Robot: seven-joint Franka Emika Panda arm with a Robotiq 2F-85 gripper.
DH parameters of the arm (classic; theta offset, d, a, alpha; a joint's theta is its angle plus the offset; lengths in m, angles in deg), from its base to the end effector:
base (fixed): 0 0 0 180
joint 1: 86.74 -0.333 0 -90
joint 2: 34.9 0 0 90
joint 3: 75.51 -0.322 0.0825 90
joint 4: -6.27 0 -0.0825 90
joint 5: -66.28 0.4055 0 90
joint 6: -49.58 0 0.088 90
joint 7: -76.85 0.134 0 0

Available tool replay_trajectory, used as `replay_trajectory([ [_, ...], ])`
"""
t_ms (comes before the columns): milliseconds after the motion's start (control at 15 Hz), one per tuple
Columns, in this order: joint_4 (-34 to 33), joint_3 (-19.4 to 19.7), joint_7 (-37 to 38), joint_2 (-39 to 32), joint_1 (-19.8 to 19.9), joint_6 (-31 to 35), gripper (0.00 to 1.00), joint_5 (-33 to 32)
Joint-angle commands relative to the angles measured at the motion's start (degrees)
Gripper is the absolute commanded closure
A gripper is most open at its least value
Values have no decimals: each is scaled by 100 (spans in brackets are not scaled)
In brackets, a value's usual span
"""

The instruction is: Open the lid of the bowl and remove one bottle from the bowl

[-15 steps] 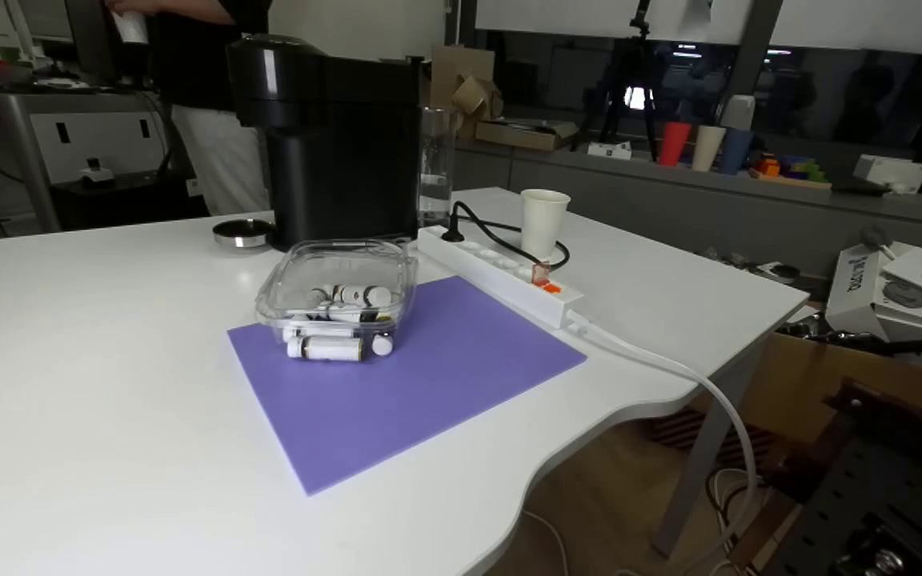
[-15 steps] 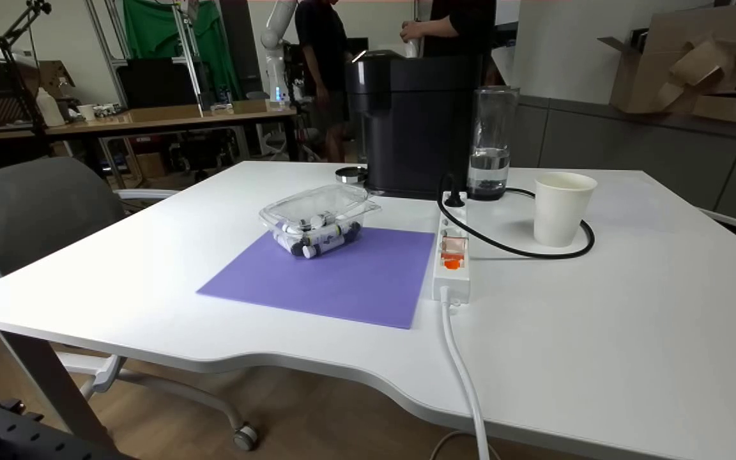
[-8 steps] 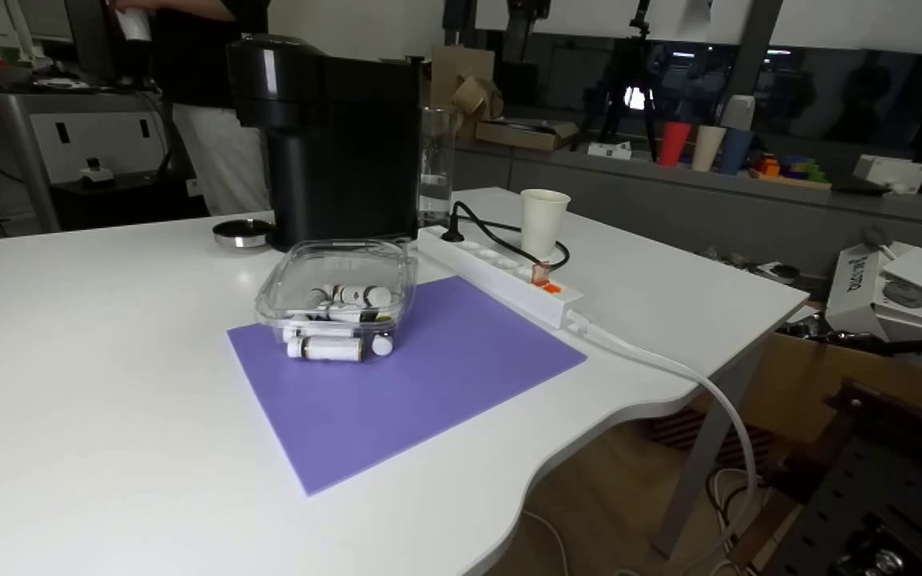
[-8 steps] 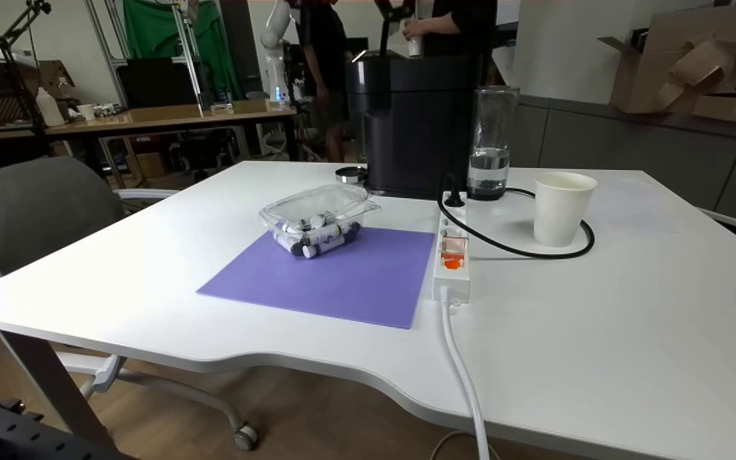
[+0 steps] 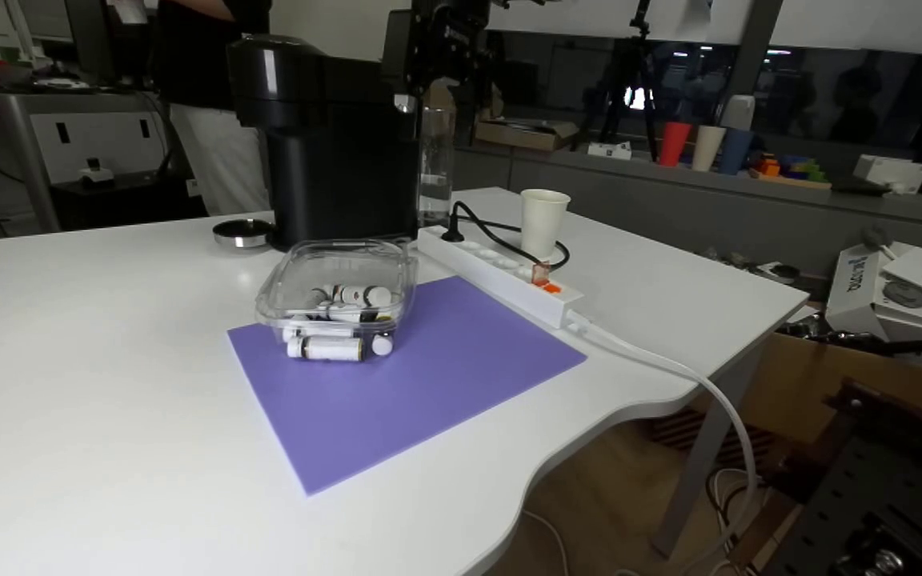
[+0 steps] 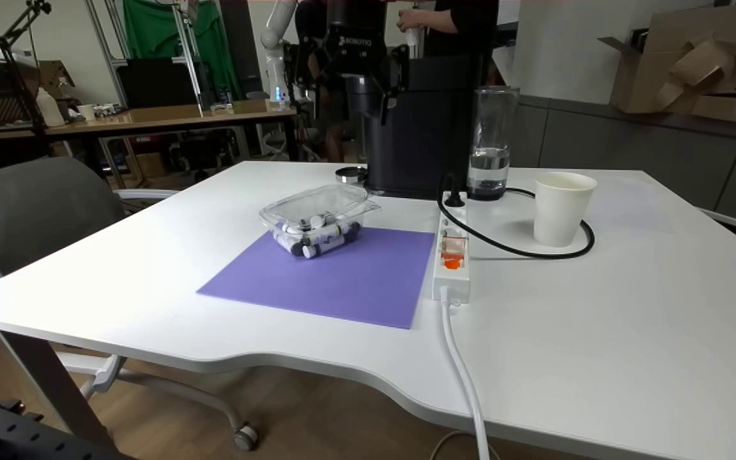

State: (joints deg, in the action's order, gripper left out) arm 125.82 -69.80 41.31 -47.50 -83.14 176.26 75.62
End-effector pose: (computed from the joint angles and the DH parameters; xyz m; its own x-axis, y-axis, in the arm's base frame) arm 0.5759 -0.0852 0.2775 0.9367 0.3495 -0.0222 0.3434 -0.9291 -0.1375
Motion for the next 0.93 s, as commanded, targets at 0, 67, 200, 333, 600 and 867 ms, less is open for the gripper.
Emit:
replay_trajectory([
  [0, -6, -171, 28, 29, 182, -13, 0, -47],
  [67, 111, -140, 91, 130, 181, 70, 0, -116],
  [200, -76, -122, 239, -137, 208, 60, 0, -237],
  [333, -273, -151, 260, -490, 251, 216, 0, -281],
  [600, -627, -284, 254, -1171, 304, 422, 0, -430],
  [867, -1103, -458, 304, -1834, 327, 465, 0, -567],
])
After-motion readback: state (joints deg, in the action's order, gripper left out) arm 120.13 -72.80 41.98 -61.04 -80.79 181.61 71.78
